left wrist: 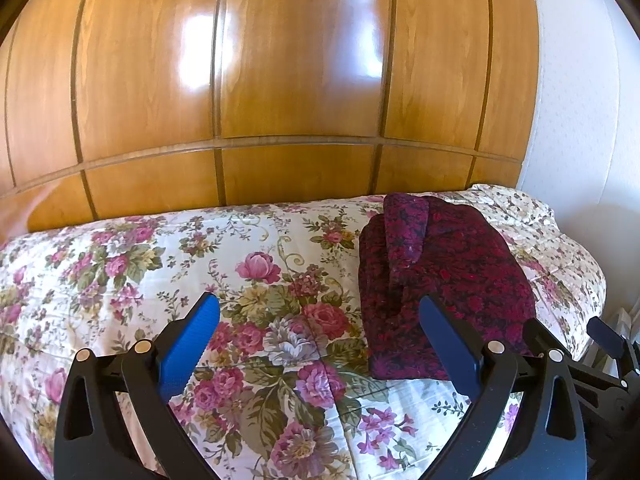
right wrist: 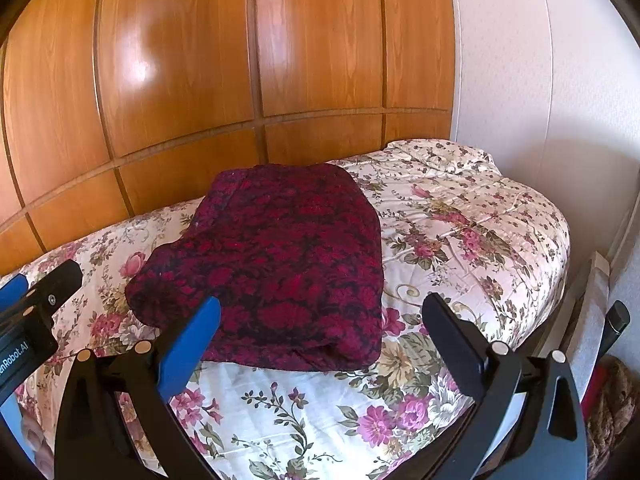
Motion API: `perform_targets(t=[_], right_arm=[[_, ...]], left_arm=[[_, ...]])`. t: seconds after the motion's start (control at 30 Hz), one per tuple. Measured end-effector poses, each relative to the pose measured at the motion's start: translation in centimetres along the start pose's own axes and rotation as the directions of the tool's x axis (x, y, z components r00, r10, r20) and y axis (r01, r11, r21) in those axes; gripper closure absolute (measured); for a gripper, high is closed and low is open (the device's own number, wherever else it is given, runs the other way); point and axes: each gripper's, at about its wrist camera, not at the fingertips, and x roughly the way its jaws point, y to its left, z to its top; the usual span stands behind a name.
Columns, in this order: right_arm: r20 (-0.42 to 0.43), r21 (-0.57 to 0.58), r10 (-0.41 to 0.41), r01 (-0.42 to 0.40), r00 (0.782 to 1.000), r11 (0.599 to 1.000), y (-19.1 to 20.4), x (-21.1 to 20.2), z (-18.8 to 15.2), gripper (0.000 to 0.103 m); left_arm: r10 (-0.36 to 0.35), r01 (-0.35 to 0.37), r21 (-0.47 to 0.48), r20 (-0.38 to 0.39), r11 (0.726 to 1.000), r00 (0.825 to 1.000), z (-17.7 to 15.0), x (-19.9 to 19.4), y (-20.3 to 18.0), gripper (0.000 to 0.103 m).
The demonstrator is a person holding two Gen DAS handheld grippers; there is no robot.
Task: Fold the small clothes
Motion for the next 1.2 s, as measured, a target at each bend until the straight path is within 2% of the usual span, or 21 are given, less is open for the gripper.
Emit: perform_targets(t=[0.87,1.2], right_arm=[[0.002,-0.006,0.009,-0.009,1.000,1.000,0.40,-0.13,-0.01,0.002],[-0.018,-0.009,0.011,-0.011,1.000,1.000,0.53,0.44,-0.40,0.002]], left_arm=[[0.017,-0.017,-0.005,0.016,1.000,1.000,0.50,-0.76,-0.12,0.004],[0.012,-0.012,0.002,0.000,1.000,1.000,0.47,-0.49,-0.28,0.004]])
